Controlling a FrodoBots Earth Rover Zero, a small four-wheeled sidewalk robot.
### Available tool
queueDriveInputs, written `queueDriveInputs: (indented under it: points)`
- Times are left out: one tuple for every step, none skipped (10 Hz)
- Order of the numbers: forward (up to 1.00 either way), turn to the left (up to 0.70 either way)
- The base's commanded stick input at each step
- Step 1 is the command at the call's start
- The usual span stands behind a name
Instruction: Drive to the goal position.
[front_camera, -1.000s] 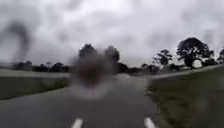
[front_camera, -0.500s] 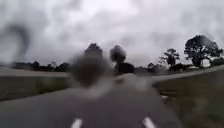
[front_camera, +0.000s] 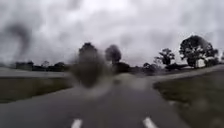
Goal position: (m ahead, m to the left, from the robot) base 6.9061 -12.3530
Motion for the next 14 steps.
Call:
queueDriveInputs:
  points:
    - [1.0, 0.0]
    - [1.0, 0.0]
    - [1.0, 0.0]
    - [1.0, 0.0]
    - [1.0, 0.0]
    - [1.0, 0.0]
    - [1.0, 0.0]
    - [1.0, 0.0]
    - [1.0, 0.0]
    - [1.0, 0.0]
    - [1.0, -0.06]
    - [1.0, -0.16]
    - [1.0, -0.4]
    - [1.0, -0.4]
